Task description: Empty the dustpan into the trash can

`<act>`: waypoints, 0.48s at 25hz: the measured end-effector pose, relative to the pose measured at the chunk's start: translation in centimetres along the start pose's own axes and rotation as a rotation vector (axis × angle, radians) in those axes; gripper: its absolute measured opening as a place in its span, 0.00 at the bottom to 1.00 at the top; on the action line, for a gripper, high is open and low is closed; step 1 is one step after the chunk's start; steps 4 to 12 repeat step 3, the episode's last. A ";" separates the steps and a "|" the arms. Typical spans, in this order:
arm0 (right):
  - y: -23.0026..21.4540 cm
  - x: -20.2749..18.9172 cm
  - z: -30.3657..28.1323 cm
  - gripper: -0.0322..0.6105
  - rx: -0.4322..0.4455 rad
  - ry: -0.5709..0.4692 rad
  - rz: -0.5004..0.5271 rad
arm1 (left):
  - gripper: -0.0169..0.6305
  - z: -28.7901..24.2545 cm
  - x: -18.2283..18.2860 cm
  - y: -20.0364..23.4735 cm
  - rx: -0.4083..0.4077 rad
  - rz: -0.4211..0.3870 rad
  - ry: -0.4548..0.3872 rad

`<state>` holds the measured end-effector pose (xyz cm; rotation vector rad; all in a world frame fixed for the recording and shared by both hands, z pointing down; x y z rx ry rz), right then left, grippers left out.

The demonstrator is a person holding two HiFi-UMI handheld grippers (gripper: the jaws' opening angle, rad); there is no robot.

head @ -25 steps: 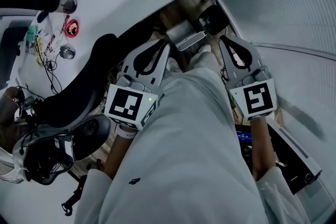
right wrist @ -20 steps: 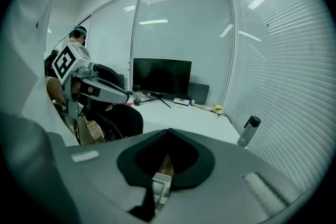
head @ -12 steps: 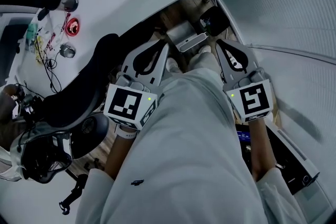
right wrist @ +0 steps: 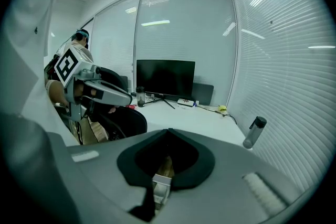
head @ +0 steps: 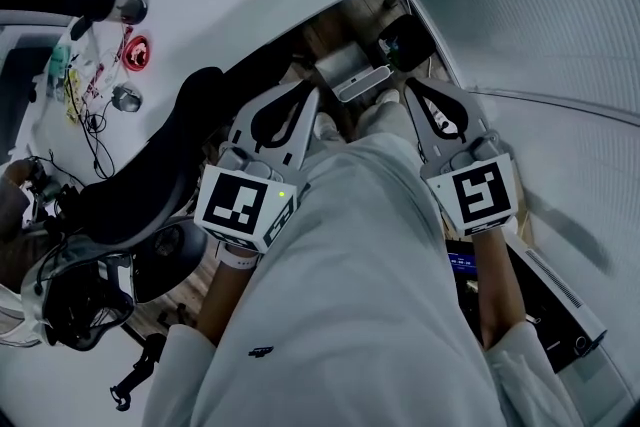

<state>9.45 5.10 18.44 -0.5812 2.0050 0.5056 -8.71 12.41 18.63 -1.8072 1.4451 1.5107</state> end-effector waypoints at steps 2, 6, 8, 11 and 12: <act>0.0 0.0 0.1 0.07 0.001 0.001 0.000 | 0.06 0.0 0.0 0.0 0.000 0.001 0.001; 0.0 0.1 0.1 0.07 0.002 0.001 0.000 | 0.06 0.1 0.0 -0.1 0.000 0.002 0.001; 0.0 0.1 0.1 0.07 0.002 0.001 0.000 | 0.06 0.1 0.0 -0.1 0.000 0.002 0.001; 0.0 0.1 0.1 0.07 0.002 0.001 0.000 | 0.06 0.1 0.0 -0.1 0.000 0.002 0.001; 0.0 0.1 0.1 0.07 0.002 0.001 0.000 | 0.06 0.1 0.0 -0.1 0.000 0.002 0.001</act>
Point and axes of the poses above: the fingertips, and each gripper's own axes: z backward along the fingers, y to its left, x out of its top, the point moved 7 cm from there along z, backward along the fingers, and after that the axes turned 10 degrees about -x, right-handed, at the moved point
